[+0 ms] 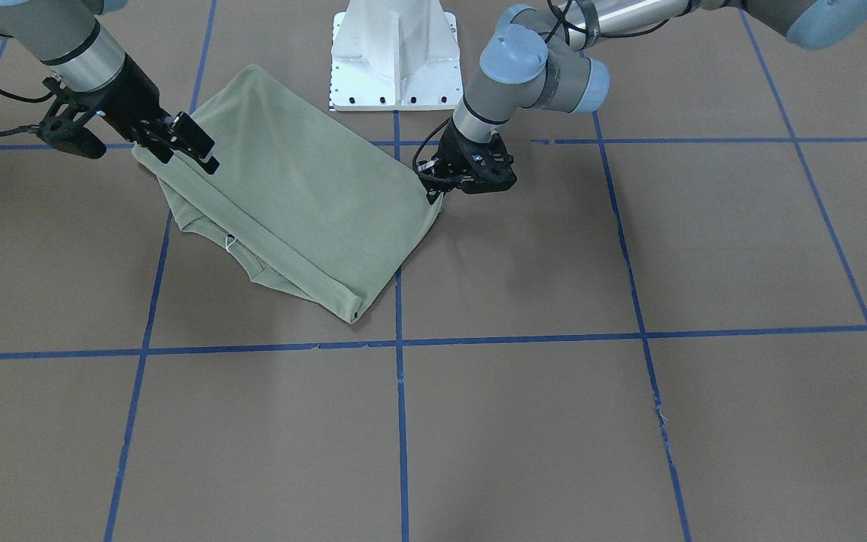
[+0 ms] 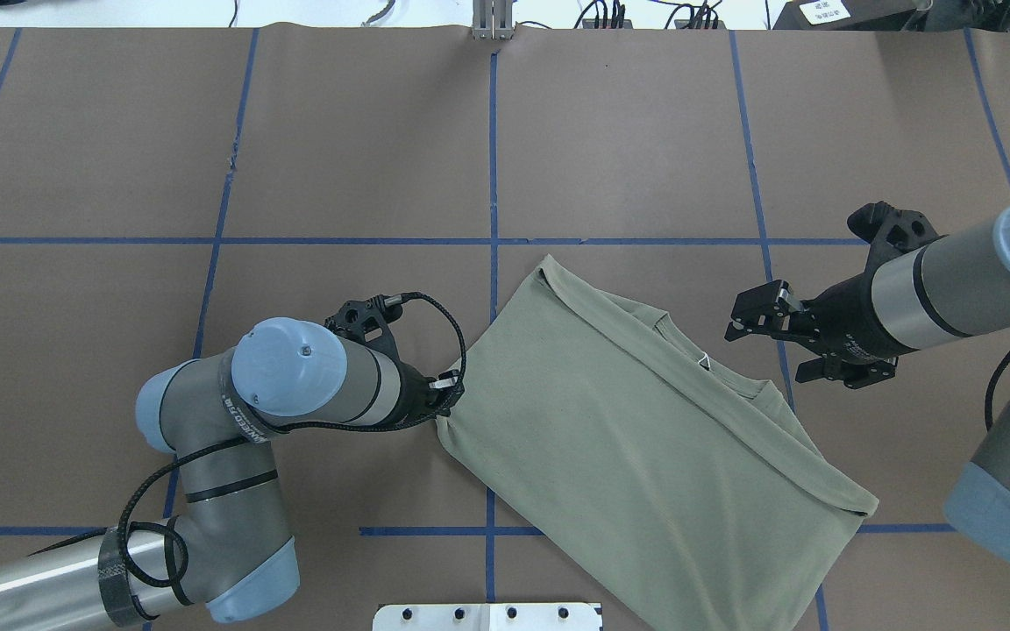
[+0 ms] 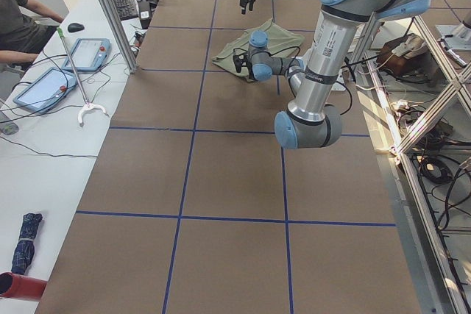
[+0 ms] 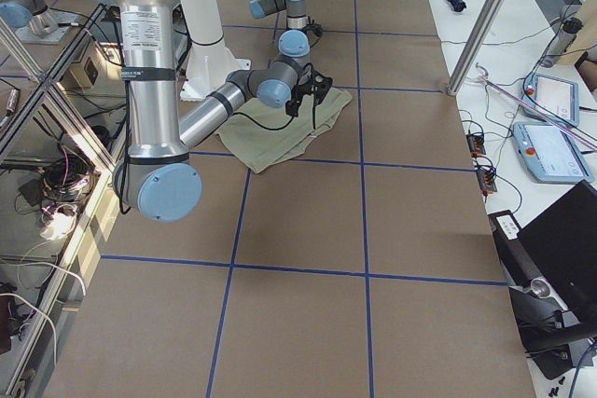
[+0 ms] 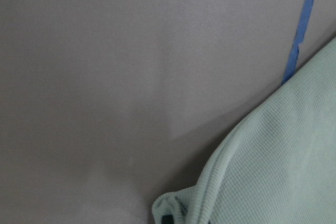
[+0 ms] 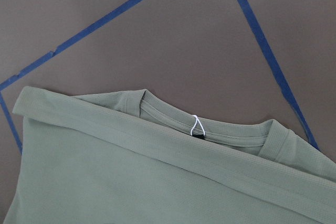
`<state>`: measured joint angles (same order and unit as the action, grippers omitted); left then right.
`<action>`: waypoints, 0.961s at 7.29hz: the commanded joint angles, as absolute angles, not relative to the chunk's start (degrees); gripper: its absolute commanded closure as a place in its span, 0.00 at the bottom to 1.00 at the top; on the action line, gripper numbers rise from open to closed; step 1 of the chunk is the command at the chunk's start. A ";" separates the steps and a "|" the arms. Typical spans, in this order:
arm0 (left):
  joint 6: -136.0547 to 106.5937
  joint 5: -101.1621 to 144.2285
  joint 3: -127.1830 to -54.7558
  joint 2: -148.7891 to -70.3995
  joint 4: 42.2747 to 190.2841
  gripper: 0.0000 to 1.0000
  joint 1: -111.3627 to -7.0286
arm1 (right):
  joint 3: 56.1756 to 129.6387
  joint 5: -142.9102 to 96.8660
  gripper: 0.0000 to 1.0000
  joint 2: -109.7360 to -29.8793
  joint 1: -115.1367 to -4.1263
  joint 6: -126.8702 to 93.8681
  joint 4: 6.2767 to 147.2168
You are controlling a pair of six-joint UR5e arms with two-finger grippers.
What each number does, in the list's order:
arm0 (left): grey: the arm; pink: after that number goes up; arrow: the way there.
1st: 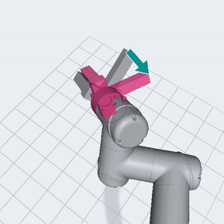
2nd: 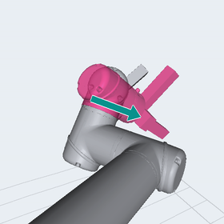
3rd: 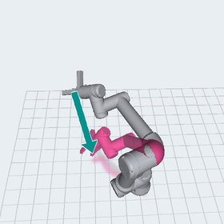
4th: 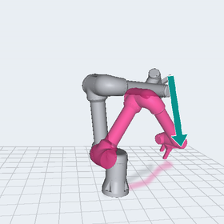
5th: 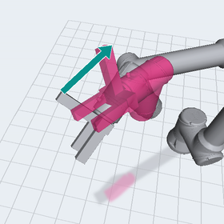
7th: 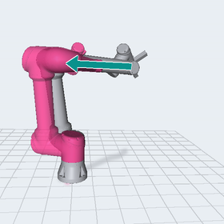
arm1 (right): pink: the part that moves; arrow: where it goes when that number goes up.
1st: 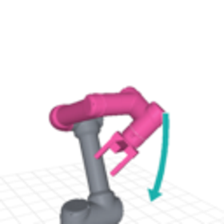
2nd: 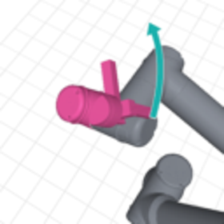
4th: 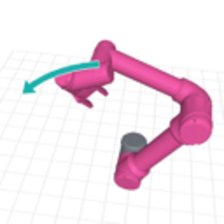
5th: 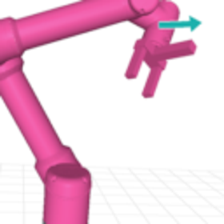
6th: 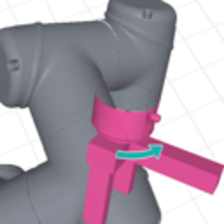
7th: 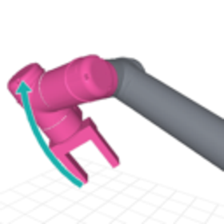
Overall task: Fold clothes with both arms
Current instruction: 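Grasp the shirt corner with the left gripper and swing it away from the robot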
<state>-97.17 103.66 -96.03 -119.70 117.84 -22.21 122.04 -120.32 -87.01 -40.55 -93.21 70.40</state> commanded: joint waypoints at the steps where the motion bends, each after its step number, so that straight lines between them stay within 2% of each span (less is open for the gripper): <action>1: -96.68 103.54 -95.54 -119.71 117.86 1.00 -25.20 | 122.08 -120.32 0.00 -85.79 -41.04 -93.16 70.40; 4: -87.05 103.62 -89.24 -120.49 118.12 1.00 -34.51 | 121.82 -120.24 0.00 -84.03 -41.48 -93.16 70.49; 7: -80.62 103.54 -75.89 -130.58 121.00 1.00 -41.11 | 121.29 -119.80 0.00 -83.85 -41.57 -93.08 70.49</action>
<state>-83.60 103.60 -81.22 -126.55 119.13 -38.33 121.57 -120.10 -83.92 -41.57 -93.15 70.49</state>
